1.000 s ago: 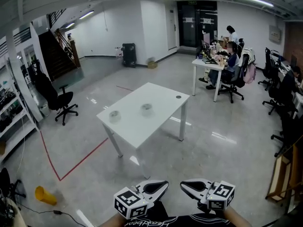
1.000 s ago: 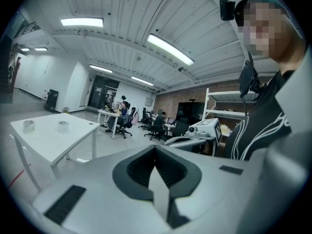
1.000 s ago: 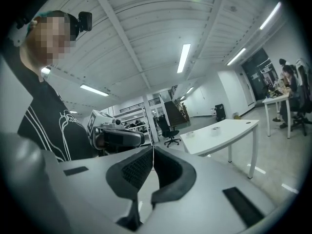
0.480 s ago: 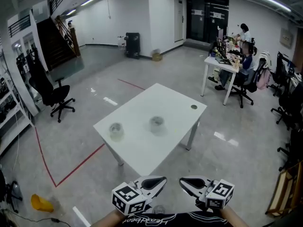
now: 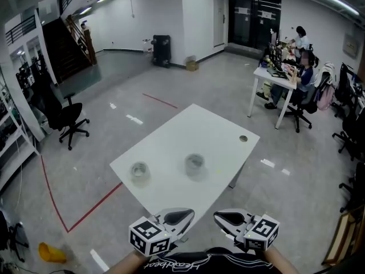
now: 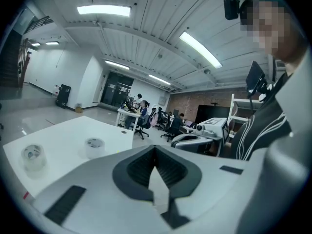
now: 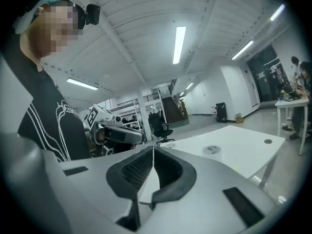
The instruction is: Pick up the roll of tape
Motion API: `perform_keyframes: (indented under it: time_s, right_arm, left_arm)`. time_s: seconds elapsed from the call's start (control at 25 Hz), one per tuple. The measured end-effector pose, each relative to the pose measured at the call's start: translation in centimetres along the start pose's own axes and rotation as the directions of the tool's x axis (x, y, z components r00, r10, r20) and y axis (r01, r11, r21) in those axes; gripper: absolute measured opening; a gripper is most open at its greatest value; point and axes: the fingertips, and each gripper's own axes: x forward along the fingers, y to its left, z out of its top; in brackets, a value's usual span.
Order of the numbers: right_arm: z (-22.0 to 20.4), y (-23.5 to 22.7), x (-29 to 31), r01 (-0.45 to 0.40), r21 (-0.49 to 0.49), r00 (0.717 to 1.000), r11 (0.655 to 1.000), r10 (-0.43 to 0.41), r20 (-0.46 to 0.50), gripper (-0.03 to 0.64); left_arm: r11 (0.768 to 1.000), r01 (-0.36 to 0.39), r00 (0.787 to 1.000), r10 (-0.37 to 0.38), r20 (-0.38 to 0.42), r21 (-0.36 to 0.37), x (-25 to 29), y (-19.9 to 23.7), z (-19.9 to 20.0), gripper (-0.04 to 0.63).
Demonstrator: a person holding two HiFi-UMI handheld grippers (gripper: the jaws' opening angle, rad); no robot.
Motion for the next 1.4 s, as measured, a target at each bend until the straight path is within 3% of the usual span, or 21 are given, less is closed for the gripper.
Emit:
perform_keyframes:
  time_s: [0.24, 0.48, 0.84, 1.0, 1.12, 1.24, 1.4]
  right_arm:
    - [0.3, -4.7, 2.3, -0.007, -0.02, 0.999, 1.0, 0.005, -0.053, 0.014]
    - [1.4, -8.1, 6.2, -0.067, -0.048, 0.992, 0.997, 0.061, -0.11, 0.014]
    - [-0.3, -12.2, 10.7, -0.142, -0.092, 0.961, 0.986, 0.115, -0.25, 0.015]
    - [-1.7, -13.5, 13.2, -0.168, -0.18, 0.938, 0.969, 0.101, -0.333, 0.018]
    - [-3.3, -15.3, 15.0, -0.188, -0.291, 0.909, 0.938, 0.054, -0.413, 0.028]
    - [-4.8, -17.2, 16.9, -0.215, -0.347, 0.877, 0.913, 0.025, -0.479, 0.108]
    - [-7.4, -19.3, 19.0, -0.253, -0.403, 0.822, 0.88, -0.024, -0.569, 0.14]
  left_arm:
    - [0.999, -0.036, 0.999, 0.036, -0.003, -0.034, 2.4, 3.7, 0.8, 0.003]
    - [0.994, -0.084, 0.996, 0.083, -0.008, -0.075, 3.7, 8.2, 1.7, 0.003]
    - [0.979, -0.138, 0.99, 0.137, -0.017, -0.154, 5.3, 12.5, 1.4, 0.003]
    - [0.964, -0.18, 0.984, 0.179, -0.023, -0.197, 4.7, 13.9, 0.9, 0.003]
    - [0.951, -0.207, 0.978, 0.207, -0.026, -0.231, 4.3, 14.7, 0.3, 0.003]
    - [0.939, -0.231, 0.972, 0.232, -0.029, -0.256, 3.9, 15.5, 0.0, 0.003]
    - [0.925, -0.258, 0.965, 0.26, -0.029, -0.281, 3.3, 16.4, -0.5, 0.003]
